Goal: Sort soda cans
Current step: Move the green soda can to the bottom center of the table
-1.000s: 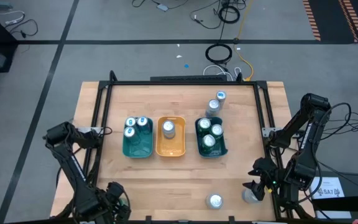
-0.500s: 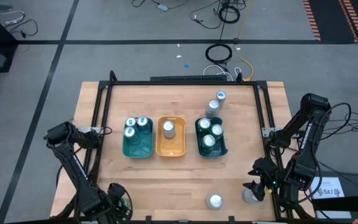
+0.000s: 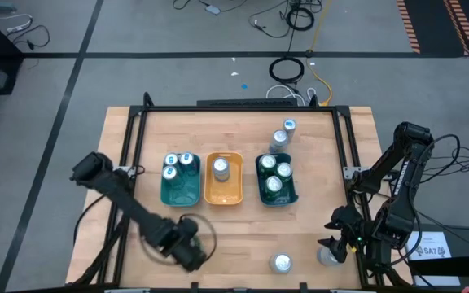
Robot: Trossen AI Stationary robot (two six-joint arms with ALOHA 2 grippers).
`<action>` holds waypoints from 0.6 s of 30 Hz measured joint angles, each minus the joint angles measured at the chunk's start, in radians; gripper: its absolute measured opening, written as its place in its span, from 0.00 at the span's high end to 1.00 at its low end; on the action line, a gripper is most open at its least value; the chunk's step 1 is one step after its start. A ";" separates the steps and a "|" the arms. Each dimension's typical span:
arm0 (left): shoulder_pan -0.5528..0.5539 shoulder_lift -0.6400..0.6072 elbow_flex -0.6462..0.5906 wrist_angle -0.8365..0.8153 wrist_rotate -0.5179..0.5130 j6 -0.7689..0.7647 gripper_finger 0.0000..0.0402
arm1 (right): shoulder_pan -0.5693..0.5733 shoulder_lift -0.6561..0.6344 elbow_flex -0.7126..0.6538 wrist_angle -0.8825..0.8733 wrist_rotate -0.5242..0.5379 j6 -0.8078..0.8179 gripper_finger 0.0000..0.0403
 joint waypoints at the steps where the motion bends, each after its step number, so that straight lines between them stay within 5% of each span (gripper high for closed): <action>1: 0.028 0.000 0.002 -0.003 0.006 0.030 0.27 | 0.000 0.000 0.000 0.000 0.000 0.002 0.25; 18: 0.327 0.030 0.196 -0.048 -0.051 0.366 0.27 | 0.000 0.000 0.000 0.002 0.000 0.004 0.25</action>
